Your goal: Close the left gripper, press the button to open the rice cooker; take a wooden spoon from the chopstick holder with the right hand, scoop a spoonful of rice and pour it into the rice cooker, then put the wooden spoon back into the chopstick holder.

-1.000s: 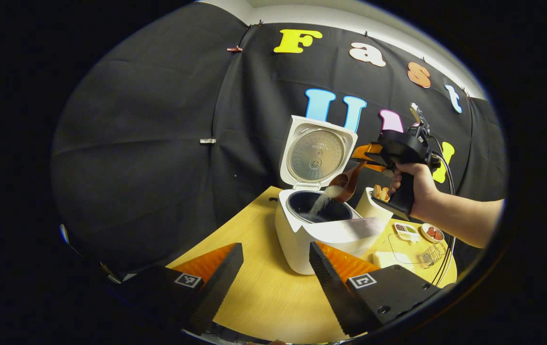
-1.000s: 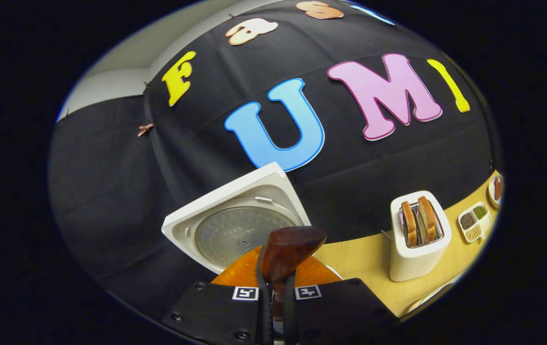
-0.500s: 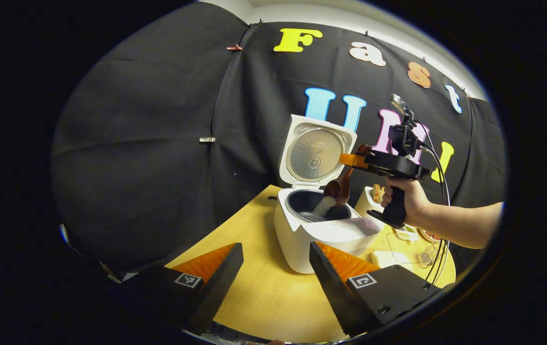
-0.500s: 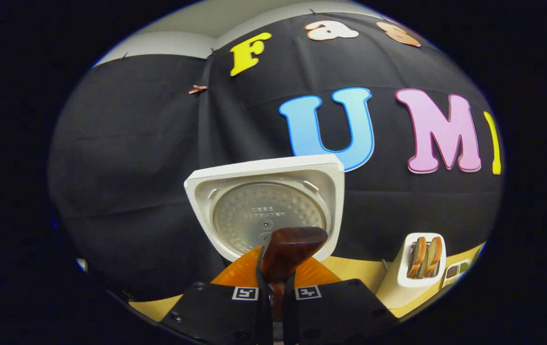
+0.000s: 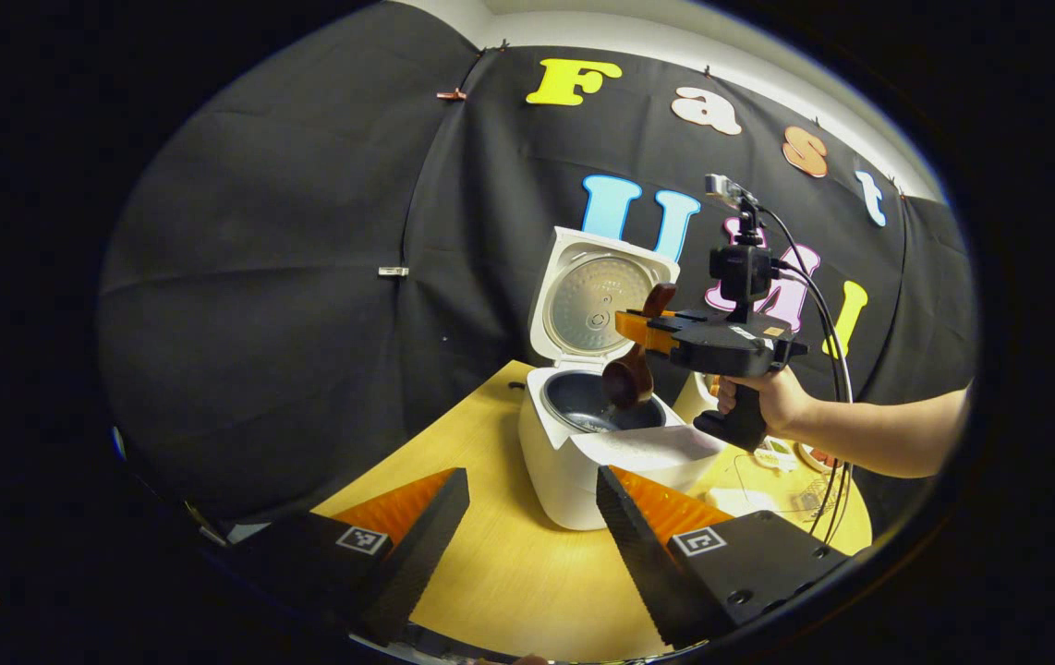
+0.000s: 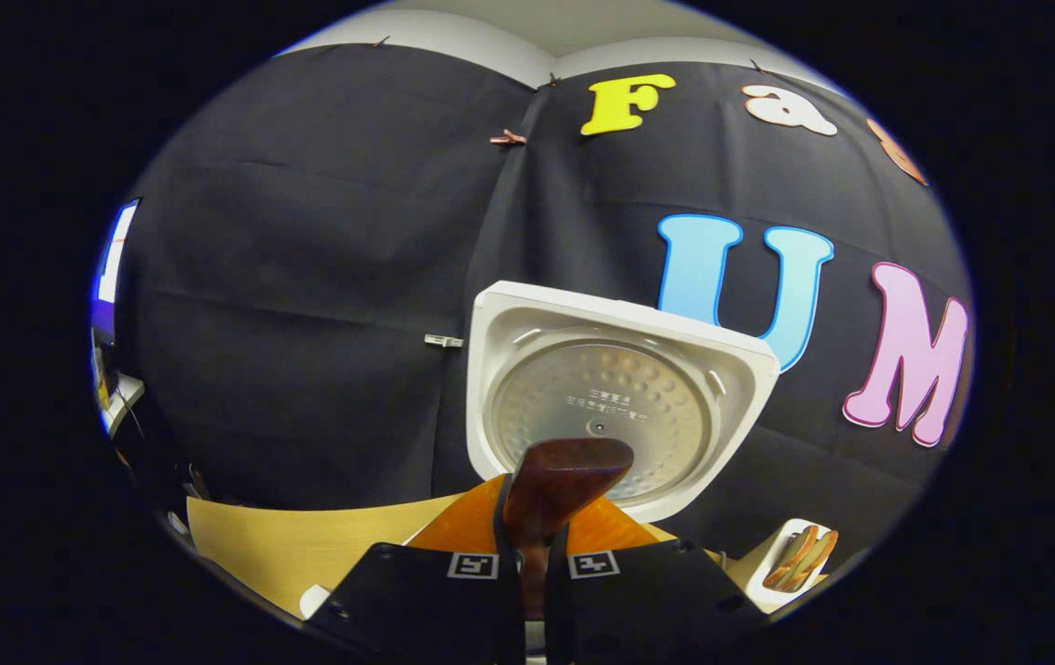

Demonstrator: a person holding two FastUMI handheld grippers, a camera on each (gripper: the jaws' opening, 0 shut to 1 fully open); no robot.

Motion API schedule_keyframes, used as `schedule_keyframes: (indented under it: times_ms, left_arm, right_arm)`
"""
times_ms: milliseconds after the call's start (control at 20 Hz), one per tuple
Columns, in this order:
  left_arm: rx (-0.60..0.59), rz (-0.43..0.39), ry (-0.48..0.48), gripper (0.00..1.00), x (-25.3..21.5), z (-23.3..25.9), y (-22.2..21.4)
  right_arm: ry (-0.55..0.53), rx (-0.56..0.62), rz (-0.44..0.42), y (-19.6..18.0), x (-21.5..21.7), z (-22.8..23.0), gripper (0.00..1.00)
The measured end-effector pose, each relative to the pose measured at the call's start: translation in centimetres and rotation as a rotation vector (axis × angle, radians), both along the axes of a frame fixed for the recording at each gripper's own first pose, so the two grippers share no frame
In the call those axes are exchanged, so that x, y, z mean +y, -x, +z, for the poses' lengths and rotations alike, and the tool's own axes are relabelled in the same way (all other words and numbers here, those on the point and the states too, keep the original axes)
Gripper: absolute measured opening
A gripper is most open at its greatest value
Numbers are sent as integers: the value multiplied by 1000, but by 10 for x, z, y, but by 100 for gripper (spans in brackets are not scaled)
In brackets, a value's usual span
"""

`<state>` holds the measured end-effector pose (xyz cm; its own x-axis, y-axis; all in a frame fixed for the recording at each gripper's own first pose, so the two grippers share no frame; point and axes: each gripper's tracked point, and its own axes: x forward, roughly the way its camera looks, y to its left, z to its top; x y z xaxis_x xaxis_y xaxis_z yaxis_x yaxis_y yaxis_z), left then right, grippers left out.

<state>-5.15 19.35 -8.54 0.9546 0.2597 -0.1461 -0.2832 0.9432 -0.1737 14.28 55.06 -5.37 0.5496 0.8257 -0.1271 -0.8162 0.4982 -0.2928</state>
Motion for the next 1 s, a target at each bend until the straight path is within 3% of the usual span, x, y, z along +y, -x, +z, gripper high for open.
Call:
schedule_keyframes:
  times_ms: [150,400,650,1000]
  left_arm:
    - [4,-22,-13,96,-9,-2,-4]
    - [-11,-40,-51,96,-25,1,-12]
    - [-10,-63,-48,96,-49,5,-22]
    - [-1,-162,-69,96,-109,16,-52]
  right_arm:
    - [-21,9,6,5,-1,9,12]
    - [-162,138,-82,-16,-35,42,13]
    - [-317,230,-193,-42,-103,79,12]
    - [-485,331,-352,-71,-229,108,13]
